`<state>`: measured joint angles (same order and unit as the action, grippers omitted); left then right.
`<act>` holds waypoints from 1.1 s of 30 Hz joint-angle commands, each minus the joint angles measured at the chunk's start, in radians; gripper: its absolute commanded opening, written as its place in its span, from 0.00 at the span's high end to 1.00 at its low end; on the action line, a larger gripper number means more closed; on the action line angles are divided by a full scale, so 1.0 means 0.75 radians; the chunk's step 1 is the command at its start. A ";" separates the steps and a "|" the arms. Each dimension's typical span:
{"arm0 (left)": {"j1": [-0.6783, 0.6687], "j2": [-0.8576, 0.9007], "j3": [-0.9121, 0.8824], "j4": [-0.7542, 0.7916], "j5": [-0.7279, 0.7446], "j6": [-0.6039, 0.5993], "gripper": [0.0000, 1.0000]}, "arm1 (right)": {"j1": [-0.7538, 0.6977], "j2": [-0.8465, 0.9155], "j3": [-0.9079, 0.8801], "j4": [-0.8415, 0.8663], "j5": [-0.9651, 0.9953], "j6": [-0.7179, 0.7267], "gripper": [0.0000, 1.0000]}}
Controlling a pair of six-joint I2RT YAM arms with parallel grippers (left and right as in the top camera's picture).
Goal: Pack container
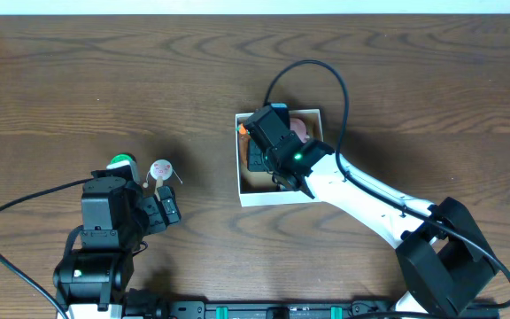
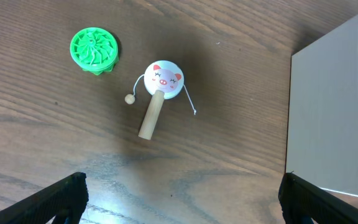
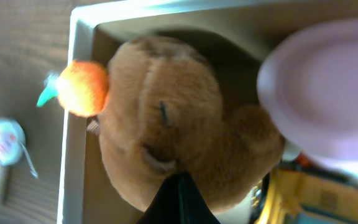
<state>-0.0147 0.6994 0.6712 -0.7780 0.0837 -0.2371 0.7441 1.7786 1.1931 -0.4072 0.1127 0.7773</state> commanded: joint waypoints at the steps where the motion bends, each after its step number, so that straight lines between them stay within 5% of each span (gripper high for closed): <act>1: 0.007 0.004 0.026 0.002 0.013 -0.011 0.02 | -0.012 0.015 -0.003 0.006 0.025 0.310 0.99; 16: 0.007 0.005 0.026 0.002 0.014 -0.012 0.02 | -0.201 0.100 -0.006 -0.114 0.097 0.211 0.99; 21: 0.007 0.006 0.026 0.002 0.014 -0.012 0.02 | -0.198 0.106 -0.004 -0.037 0.082 0.018 0.98; 28: 0.007 0.006 0.026 0.002 0.014 -0.012 0.02 | -0.167 0.003 -0.002 0.041 0.088 -0.245 0.80; 33: 0.007 0.007 0.027 0.002 0.013 -0.012 0.02 | -0.167 -0.114 -0.002 0.040 0.094 -0.424 0.82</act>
<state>-0.0147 0.6994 0.6712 -0.7780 0.0837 -0.2371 0.6128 1.7714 1.1896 -0.3820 0.1627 0.5961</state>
